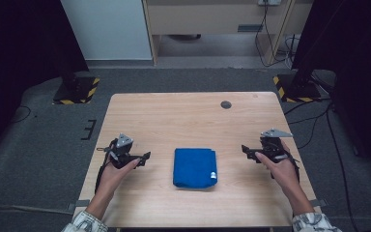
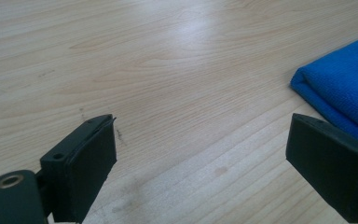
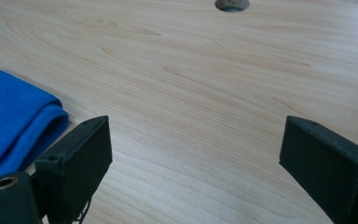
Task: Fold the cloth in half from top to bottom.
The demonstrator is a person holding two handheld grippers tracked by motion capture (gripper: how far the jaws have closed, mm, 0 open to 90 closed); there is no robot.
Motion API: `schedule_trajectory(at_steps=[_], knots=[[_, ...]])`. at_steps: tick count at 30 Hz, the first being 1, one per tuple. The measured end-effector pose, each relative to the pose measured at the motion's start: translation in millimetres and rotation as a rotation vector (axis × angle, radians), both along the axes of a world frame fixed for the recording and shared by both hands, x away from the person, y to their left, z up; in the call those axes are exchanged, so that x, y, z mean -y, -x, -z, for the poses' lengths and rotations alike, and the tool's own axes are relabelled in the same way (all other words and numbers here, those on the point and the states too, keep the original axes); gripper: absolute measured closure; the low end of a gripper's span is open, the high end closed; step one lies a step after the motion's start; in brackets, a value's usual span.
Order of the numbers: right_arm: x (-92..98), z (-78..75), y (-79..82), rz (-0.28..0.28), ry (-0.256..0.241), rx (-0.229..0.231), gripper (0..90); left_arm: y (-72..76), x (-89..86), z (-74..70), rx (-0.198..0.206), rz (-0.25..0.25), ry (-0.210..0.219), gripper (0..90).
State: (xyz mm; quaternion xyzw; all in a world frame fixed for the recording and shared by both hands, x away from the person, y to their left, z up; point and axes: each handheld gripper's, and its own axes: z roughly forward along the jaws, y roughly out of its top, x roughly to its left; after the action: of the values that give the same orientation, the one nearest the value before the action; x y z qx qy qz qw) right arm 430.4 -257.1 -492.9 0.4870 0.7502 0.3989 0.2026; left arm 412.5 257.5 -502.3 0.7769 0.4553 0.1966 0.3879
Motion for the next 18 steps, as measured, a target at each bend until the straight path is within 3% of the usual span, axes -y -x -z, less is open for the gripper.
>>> schedule_trajectory(at_steps=[6,13,18], knots=[[9.8,10.0,-4.5,0.033,0.007,-0.036,9.7,-10.1,-3.7,5.8,-0.020,0.003,-0.051,8.1],[20.7,20.8,-18.0,0.073,0.004,-0.085,10.7,-29.5,-3.8,18.7,-0.070,0.016,-0.129,8.0],[28.2,25.7,-32.8,0.108,0.002,-0.112,10.9,-43.7,-5.1,21.7,-0.082,-0.006,-0.118,7.7]])
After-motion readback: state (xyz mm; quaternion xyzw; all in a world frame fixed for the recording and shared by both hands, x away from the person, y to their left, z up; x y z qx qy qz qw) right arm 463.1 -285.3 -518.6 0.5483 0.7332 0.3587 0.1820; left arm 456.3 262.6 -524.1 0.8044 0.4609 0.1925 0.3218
